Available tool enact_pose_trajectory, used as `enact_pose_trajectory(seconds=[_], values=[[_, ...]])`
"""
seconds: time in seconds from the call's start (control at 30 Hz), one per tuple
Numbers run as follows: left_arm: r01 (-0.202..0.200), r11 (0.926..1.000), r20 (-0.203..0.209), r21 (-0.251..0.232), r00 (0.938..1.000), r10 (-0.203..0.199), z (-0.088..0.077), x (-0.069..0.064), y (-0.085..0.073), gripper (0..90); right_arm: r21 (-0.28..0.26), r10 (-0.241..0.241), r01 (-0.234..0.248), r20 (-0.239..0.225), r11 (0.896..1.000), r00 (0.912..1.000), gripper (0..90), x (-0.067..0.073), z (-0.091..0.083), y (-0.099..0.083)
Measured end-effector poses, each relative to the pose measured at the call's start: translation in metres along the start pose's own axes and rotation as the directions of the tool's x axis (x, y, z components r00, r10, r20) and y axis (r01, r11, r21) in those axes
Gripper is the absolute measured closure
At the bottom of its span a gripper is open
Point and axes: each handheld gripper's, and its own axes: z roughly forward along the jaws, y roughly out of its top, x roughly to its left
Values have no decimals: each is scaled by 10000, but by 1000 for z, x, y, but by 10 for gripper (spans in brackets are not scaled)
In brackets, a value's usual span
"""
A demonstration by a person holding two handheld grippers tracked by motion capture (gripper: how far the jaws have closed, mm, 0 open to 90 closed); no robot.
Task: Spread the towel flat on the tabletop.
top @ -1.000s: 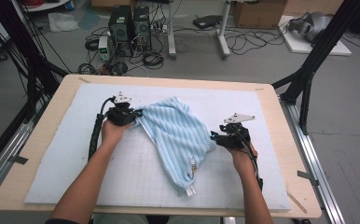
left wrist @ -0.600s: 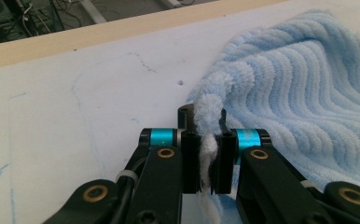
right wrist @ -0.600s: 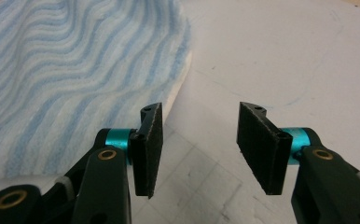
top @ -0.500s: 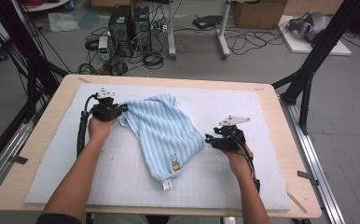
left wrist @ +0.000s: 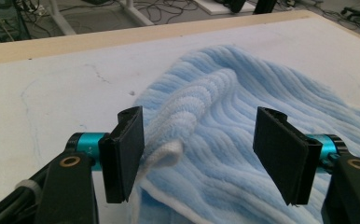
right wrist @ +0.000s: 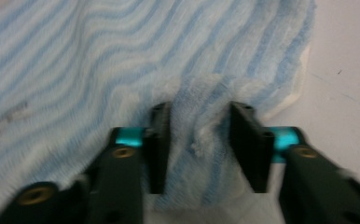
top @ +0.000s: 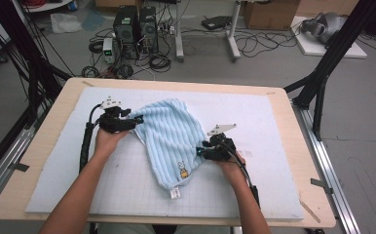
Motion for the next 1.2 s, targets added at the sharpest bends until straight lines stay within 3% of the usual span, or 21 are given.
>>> enact_pose_trajectory(seconds=[0.07, 0.2, 0.4, 0.47, 0.6, 0.63, 0.67, 0.73, 0.93, 1.13, 1.2], values=[[-106, 9999, 226, -75, 9997, 108, -4, -5, -2, 357, -17, 3, -2, 206, 10000, 9998, 842, 3, 4, 4], [-300, 9994, 488, -198, 9983, 309, -11, -13, -5, 377, 140, -150, 138, 901, 9998, 9958, 850, 10, 16, 15], [-373, 9990, 664, -249, 9970, 389, -15, -19, -11, 382, 190, -44, 6, 1980, 9998, 9802, 850, 11, 33, 33], [-408, 9989, 725, -235, 9965, 424, -15, -21, -12, 382, 252, -128, 69, 2437, 9997, 9698, 849, 14, 39, 39], [-514, 9983, 901, -261, 9945, 536, -17, -29, -13, 381, 377, -209, 81, 3536, 9993, 9352, 841, 19, 48, 49], [-561, 9981, 982, -249, 9935, 583, -17, -31, -13, 379, 341, -198, 78, 3667, 9994, 9301, 827, 19, 49, 50], [-656, 9977, 1024, -183, 9925, 672, -17, -33, -12, 379, 311, -119, 4, 3702, 9995, 9289, 806, 18, 49, 50], [-763, 9968, 1114, -235, 9907, 784, -19, -38, -13, 377, 95, 93, -135, 3487, 9999, 9372, 723, 15, 44, 48], [-745, 9970, 1415, -229, 9869, 770, -20, -51, -23, 363, -1399, 919, -546, 2759, 9887, 9568, 559, 2, 10, 36], [-770, 9965, 1554, 327, 9853, 710, -13, -60, -29, 346, -2007, 1387, -877, 2563, 9757, 9566, 425, -5, -21, 29], [-963, 9931, 1547, 675, 9843, 849, -10, -65, -33, 342, -2020, 1398, -862, 2682, 9756, 9532, 383, -6, -29, 27]])
